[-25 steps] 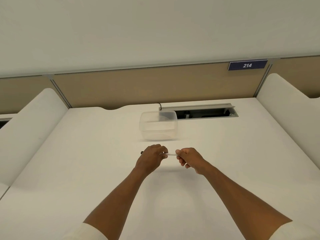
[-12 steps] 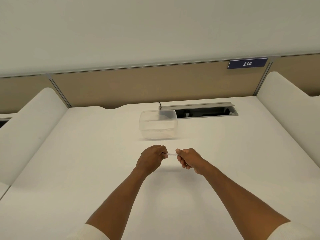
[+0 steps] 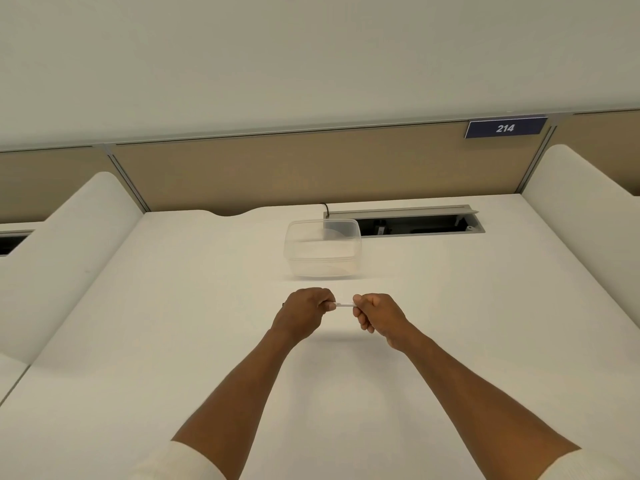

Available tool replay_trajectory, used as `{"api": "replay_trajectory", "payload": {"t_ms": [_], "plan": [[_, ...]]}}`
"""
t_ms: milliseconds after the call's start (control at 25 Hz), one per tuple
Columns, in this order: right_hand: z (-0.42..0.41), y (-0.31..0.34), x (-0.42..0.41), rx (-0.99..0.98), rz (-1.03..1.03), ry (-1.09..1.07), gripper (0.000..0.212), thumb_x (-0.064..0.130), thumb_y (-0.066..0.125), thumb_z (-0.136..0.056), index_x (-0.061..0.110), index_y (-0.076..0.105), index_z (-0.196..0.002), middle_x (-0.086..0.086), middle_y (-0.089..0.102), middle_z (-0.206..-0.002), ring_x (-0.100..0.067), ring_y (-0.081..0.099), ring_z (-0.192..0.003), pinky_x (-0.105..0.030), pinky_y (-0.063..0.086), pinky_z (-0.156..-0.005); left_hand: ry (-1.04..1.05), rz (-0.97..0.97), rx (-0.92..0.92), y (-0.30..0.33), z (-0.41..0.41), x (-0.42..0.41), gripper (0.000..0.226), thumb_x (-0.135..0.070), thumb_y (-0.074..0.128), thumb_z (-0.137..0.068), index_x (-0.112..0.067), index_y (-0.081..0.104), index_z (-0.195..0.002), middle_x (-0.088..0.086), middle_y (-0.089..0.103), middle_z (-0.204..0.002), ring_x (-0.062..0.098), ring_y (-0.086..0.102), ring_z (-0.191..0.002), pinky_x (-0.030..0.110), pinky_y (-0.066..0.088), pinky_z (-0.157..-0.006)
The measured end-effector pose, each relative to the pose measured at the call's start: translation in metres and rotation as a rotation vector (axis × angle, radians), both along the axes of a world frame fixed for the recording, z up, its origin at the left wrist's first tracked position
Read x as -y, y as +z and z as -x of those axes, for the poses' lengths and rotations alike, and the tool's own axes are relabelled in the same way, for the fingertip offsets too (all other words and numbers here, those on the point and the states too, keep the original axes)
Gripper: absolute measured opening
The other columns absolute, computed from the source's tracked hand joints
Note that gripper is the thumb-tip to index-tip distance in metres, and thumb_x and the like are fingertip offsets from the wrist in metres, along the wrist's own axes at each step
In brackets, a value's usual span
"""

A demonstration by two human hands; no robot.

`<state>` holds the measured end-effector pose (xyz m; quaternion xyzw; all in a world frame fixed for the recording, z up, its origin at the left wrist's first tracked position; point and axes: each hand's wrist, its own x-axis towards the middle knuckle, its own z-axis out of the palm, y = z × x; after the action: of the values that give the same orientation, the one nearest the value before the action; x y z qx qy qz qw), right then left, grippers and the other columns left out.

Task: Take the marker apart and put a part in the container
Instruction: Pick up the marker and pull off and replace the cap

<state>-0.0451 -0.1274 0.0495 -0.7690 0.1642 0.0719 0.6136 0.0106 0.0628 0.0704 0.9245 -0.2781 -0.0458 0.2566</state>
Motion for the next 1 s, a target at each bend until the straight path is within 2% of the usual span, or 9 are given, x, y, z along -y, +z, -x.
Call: {"api": "replay_trajectory", "payload": {"t_ms": [280,560,760,920,1000], "plan": [[-0.001,0.001,0.002,0.060,0.050,-0.021,0.037,0.030,0.054,-0.098,0.012,0.065,-0.069,-0.003,0.060,-0.061,-0.016,0.054,-0.055,-0.026,0.044,-0.054,-0.011,-0.050,-0.013,-0.003,-0.005,0.001,0.026,-0.008,0.048,-0.090,-0.029,0.063,-0.081,-0.011,0.057,-0.064,0.014,0.054,-0.065,0.035,0.049,-0.061],[-0.003,0.000,0.020,0.078,0.071,-0.037,0.020,0.013,0.057,-0.094,0.006,0.070,-0.080,-0.003,0.063,-0.064,-0.014,0.058,-0.058,-0.027,0.049,-0.055,0.001,-0.104,-0.072,-0.011,-0.011,-0.017,0.027,-0.009,0.044,-0.091,-0.028,0.061,-0.083,-0.010,0.059,-0.069,0.015,0.055,-0.066,0.033,0.049,-0.064],[-0.002,-0.009,0.025,-0.004,0.066,-0.066,0.012,0.008,0.055,-0.091,0.011,0.067,-0.090,-0.003,0.074,-0.079,-0.015,0.063,-0.063,-0.028,0.050,-0.057,0.046,-0.079,-0.076,-0.015,-0.012,-0.026,0.028,-0.004,0.044,-0.088,-0.028,0.059,-0.084,-0.011,0.062,-0.073,0.013,0.057,-0.072,0.031,0.048,-0.064],[-0.002,-0.016,0.024,-0.083,0.073,-0.123,0.011,0.008,0.052,-0.090,0.011,0.063,-0.094,-0.003,0.076,-0.087,-0.014,0.065,-0.063,-0.024,0.050,-0.053,0.055,-0.078,-0.081,-0.020,-0.013,-0.025,0.019,-0.017,0.046,-0.098,-0.025,0.059,-0.087,-0.010,0.065,-0.078,0.016,0.059,-0.074,0.036,0.050,-0.066],[-0.002,-0.019,0.023,-0.088,0.115,-0.153,0.009,0.008,0.057,-0.088,0.011,0.065,-0.090,0.000,0.073,-0.084,-0.015,0.062,-0.067,-0.024,0.049,-0.057,0.064,-0.081,-0.103,-0.021,-0.016,-0.024,0.016,-0.024,0.048,-0.098,-0.024,0.060,-0.088,-0.009,0.067,-0.080,0.017,0.060,-0.074,0.037,0.050,-0.066]]}}
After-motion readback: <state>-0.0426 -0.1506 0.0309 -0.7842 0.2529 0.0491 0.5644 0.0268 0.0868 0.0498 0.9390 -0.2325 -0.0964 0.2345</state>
